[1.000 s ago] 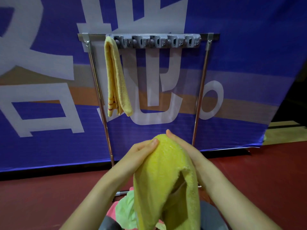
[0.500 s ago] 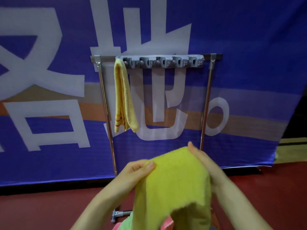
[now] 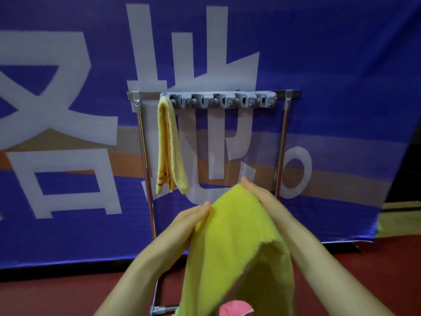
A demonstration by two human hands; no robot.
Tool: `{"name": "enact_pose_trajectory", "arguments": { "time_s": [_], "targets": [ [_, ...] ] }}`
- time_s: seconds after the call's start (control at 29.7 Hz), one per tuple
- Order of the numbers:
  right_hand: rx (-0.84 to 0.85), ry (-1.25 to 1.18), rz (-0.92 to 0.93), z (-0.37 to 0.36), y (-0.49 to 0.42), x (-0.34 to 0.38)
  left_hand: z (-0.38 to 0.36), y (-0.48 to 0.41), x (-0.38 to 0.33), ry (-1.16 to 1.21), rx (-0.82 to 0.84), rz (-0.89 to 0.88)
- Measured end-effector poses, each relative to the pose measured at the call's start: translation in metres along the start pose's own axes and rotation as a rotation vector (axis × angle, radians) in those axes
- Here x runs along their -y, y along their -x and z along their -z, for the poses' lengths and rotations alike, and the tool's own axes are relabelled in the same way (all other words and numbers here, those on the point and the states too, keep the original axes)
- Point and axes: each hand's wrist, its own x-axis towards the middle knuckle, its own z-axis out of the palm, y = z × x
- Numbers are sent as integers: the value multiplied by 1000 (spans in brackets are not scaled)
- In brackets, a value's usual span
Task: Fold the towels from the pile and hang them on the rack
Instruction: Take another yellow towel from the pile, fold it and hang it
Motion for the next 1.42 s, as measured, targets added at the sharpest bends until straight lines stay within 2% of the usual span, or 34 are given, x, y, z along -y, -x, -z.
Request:
{"name": "enact_pose_trajectory", "arguments": {
  "time_s": [0.17, 0.34, 0.44, 0.57, 0.78, 0.88, 1.08, 1.31, 1.42],
  "targets": [
    [68, 2, -3, -7, 3, 3, -12, -14, -2, -25, 66, -23],
    [135, 184, -18, 1, 1, -8, -11, -14, -5, -34, 121, -50],
    [128, 201, -15, 1, 2, -9, -11, -17, -9, 3, 116, -41],
    [93, 211, 11, 1, -5, -1, -11, -32, -17, -98, 166, 41],
    [90, 163, -7, 16, -28, 16, -12, -66, -45, -108, 178, -17],
    [55, 147, 54, 19, -51, 33, -8, -93, -62, -146, 181, -40],
    [-22, 156, 148, 9, -117, 65, 21, -147, -81, -276, 138, -9],
    [-85, 188, 192, -7, -231, 113, 63, -239, -133, 94, -73, -150],
    [-105, 208, 175, -21, -296, 131, 80, -277, -157, 121, -172, -213]
  ]
}}
